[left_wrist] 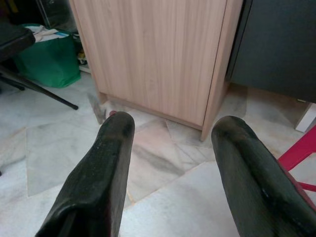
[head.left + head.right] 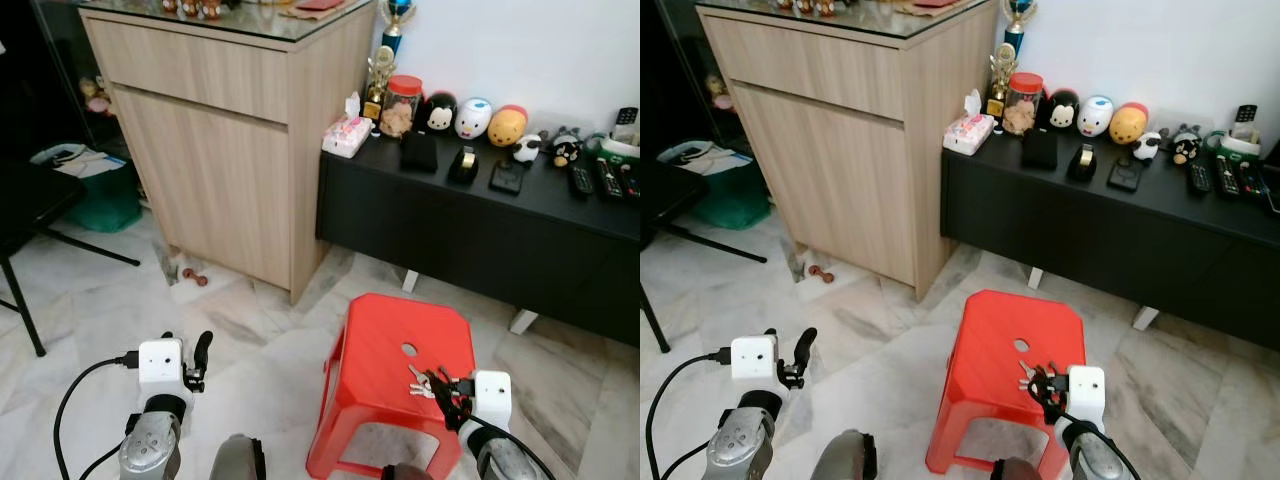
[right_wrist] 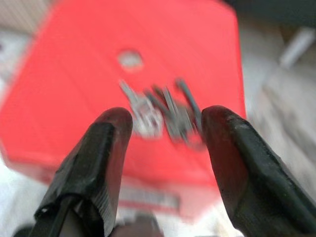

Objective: Hang keys on a hook

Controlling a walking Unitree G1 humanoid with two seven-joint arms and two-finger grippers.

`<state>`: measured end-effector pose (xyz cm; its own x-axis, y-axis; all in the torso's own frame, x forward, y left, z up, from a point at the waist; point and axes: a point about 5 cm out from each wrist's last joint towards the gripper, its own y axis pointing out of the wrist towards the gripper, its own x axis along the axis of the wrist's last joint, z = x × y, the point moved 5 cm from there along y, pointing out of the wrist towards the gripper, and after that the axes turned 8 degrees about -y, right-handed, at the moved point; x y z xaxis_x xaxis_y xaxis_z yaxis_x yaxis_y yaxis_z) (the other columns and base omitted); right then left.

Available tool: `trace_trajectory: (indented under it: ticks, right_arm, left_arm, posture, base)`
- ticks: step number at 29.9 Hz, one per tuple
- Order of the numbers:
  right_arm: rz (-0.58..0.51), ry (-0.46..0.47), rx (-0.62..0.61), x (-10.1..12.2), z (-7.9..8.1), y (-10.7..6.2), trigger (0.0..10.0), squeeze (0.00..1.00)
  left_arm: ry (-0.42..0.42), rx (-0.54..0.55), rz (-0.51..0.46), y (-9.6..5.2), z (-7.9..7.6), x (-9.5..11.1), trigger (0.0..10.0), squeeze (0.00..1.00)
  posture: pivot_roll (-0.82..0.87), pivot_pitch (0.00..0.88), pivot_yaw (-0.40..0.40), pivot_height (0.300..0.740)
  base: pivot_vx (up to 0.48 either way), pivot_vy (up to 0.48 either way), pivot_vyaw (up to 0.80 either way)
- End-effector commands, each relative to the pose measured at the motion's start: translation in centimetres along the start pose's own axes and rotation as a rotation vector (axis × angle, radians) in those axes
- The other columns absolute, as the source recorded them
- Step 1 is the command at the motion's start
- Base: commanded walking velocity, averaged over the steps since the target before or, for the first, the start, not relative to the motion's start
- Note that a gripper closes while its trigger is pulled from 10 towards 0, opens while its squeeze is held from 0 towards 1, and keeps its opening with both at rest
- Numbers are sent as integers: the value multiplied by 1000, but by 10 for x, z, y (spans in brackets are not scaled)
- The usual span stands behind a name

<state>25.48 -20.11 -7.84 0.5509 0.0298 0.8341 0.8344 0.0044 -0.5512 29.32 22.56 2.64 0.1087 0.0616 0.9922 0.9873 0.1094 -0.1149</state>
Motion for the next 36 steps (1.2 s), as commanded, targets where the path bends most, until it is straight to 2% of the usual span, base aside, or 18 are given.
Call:
trace_trajectory:
  ticks: [1,5,20,26,29,36]
  right_arm:
    - [55,0,-18,-10,-3,-1,10000,0]
    - [69,-19,-19,-15,-1,-3,10000,0]
    - [51,-26,-12,-8,1,2,10000,0]
    - [44,-38,6,-8,5,1,10000,0]
    - [39,-16,-5,-7,4,1,10000,0]
    - [36,-20,-9,-6,3,2,10000,0]
  left_arm:
    - [-11,0,23,1,1,-3,10000,0]
    - [-11,-2,27,1,1,-4,10000,0]
    - [-23,-3,15,4,0,-1,10000,0]
    - [-26,-5,13,4,0,0,10000,0]
    - [-23,-5,16,6,-1,0,10000,0]
    - [-26,-12,18,7,-1,0,10000,0]
  posture:
    - [-13,0,-65,638]
    - [-3,0,-67,638]
    - [-9,0,-68,638]
    - [-11,0,-70,638]
    - [-12,0,-70,638]
    - [-14,0,-69,638]
  base:
    - [0,0,0]
    - [0,0,0]
    - [0,0,0]
    - [272,0,0]
    - [256,0,0]
    - [40,0,0]
